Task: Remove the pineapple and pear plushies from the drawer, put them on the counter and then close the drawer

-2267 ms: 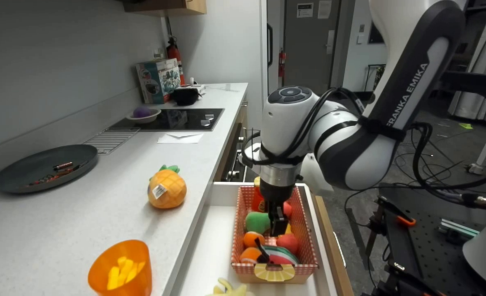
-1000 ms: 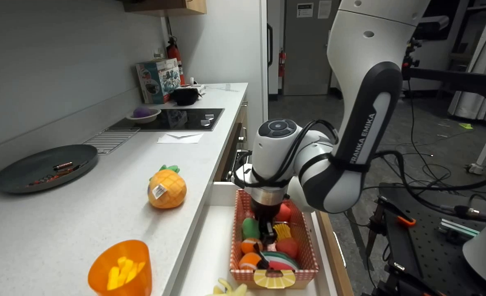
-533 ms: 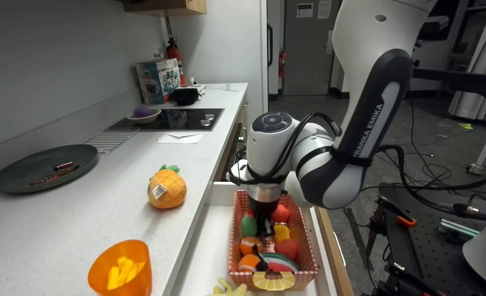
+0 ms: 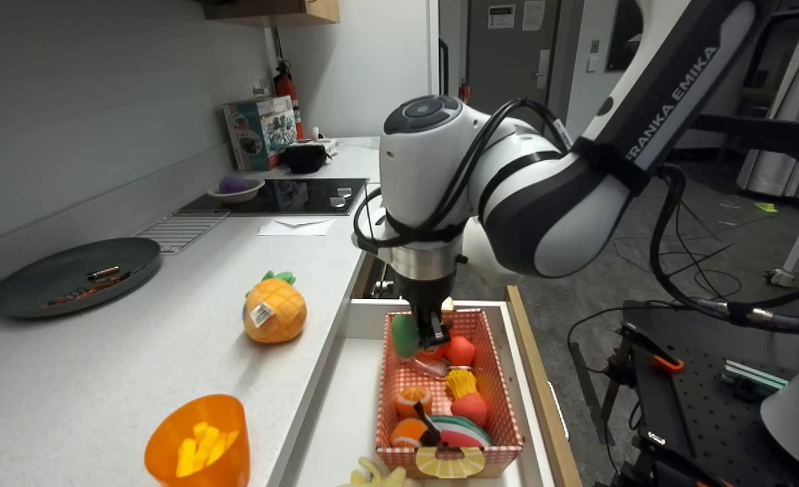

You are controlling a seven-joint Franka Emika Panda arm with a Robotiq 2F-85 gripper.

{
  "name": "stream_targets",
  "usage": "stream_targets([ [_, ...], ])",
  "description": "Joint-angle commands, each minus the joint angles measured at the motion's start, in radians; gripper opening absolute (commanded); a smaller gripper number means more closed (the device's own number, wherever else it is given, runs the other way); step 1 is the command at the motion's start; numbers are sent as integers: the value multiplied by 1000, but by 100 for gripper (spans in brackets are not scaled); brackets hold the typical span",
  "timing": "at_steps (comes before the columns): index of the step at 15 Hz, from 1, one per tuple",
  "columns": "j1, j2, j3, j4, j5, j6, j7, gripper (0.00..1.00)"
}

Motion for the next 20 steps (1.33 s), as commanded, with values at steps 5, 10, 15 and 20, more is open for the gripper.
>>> stream_targets([
  [5,-72,3,63,22,4,243,36,4],
  [10,-68,42,38,12,0,421,26,4],
  [15,-32,216,28,197,-13,486,37,4],
  [20,-8,232,-2,228,-47,487,35,4],
])
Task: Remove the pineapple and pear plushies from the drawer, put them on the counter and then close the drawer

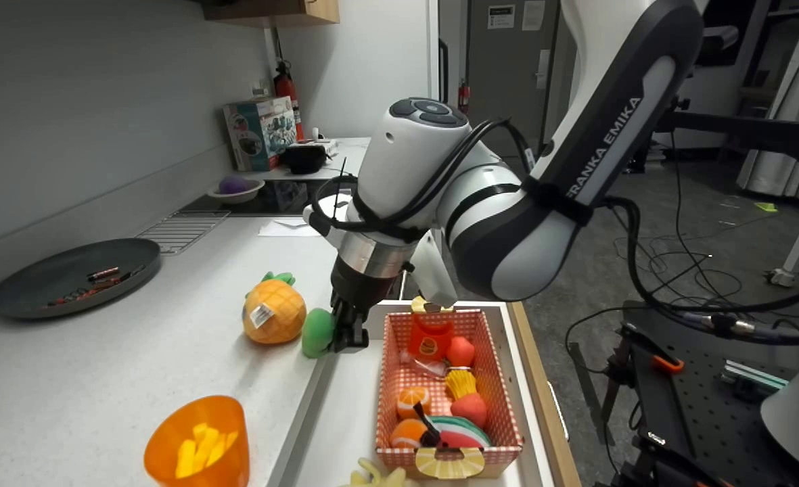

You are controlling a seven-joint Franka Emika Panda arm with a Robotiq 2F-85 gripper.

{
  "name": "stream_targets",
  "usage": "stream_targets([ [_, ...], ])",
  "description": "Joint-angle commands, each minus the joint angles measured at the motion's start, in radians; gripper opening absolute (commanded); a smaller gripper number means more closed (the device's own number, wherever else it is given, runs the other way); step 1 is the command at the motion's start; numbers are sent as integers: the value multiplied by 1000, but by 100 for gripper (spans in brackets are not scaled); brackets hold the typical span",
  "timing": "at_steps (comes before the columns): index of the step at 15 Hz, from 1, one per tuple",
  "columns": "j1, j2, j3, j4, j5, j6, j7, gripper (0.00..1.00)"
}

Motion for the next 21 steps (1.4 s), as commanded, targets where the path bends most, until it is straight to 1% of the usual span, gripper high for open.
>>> stream_targets([
  [1,47,89,-44,122,-52,40,11,4],
  [3,81,87,-82,132,-100,42,23,4],
  [7,179,81,-189,163,-248,52,48,4],
  [10,248,120,-268,254,-323,120,80,4],
  [13,289,186,-330,320,-329,169,103,4],
  [15,312,230,-371,341,-315,193,108,4],
  [17,321,263,-389,352,-294,206,114,4],
  [18,317,272,-387,351,-281,205,119,27],
  [19,312,279,-382,352,-272,200,124,42],
  [20,309,283,-379,351,-267,198,130,47],
  [21,311,289,-380,352,-265,197,137,56],
])
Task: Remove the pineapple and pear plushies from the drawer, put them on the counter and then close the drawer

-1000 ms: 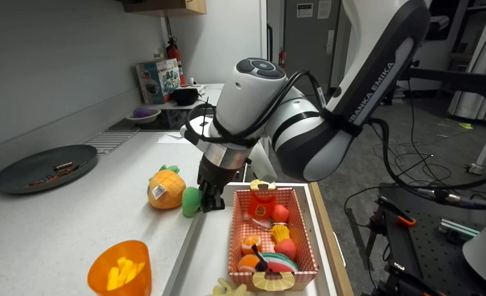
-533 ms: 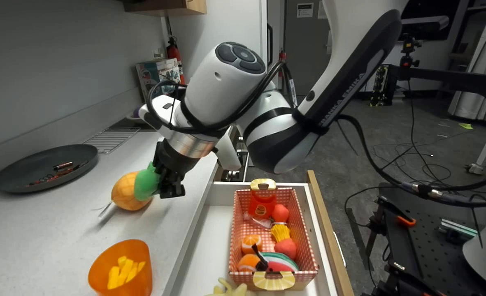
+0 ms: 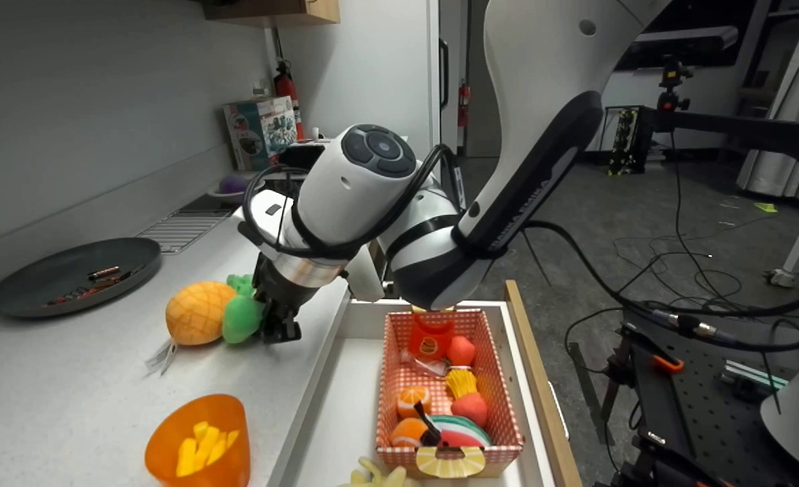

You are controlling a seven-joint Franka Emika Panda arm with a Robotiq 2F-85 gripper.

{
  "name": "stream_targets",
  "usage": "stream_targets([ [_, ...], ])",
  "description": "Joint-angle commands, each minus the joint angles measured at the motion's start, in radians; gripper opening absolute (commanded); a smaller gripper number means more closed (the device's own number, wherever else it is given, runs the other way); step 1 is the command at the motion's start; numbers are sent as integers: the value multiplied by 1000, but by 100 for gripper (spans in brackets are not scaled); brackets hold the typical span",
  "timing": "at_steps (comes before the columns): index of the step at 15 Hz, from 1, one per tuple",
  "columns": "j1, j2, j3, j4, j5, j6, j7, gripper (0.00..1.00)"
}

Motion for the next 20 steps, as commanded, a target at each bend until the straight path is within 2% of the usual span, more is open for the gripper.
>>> stream_targets([
  [1,12,35,-13,33,21,13,37,62],
  [6,-21,-13,53,8,51,-42,41,99],
  [8,-8,-30,55,3,59,-65,44,100],
  [12,31,-105,86,-6,81,-211,55,100],
  [16,110,-215,68,-4,56,-347,74,100],
  [20,194,-320,40,-13,2,-532,141,100],
])
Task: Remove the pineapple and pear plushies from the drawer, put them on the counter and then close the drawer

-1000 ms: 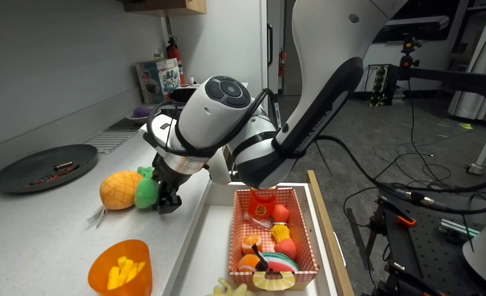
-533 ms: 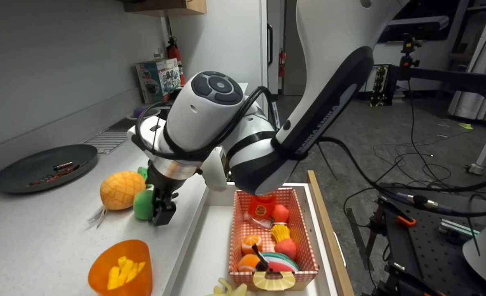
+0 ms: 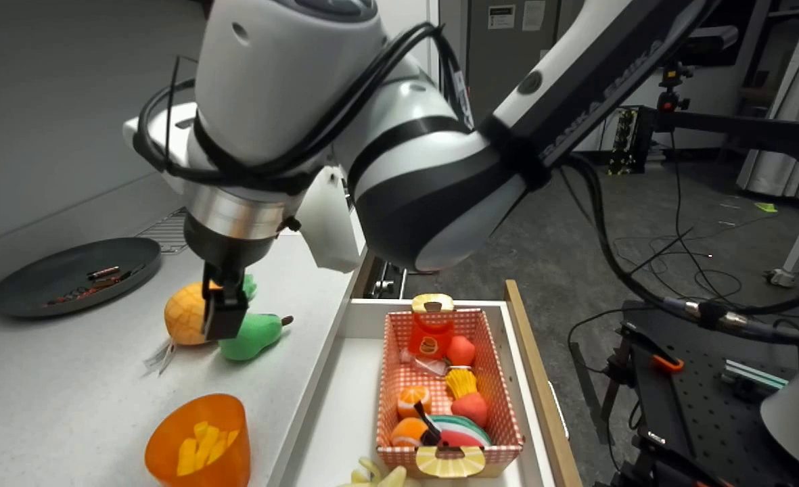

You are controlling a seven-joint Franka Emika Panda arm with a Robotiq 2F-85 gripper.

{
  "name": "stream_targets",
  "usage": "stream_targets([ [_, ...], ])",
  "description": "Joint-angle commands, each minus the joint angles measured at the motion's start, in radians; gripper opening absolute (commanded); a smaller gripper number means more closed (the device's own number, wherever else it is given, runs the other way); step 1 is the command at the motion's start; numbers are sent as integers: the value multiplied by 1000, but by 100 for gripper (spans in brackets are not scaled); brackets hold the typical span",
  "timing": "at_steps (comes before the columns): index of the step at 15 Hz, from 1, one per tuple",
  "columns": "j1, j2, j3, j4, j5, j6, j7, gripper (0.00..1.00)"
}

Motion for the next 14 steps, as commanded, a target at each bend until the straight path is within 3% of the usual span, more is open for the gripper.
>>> stream_targets([
  [1,76,-107,-34,-36,-61,-169,78,100],
  [2,-8,-137,69,-36,-127,-237,128,100],
  [5,-73,-193,175,-69,-157,-398,206,100],
  [9,-180,-238,325,-123,-74,-554,285,100],
  [10,-243,-348,326,-263,-79,-521,280,100],
  [14,-370,-466,354,-437,4,-520,273,100],
])
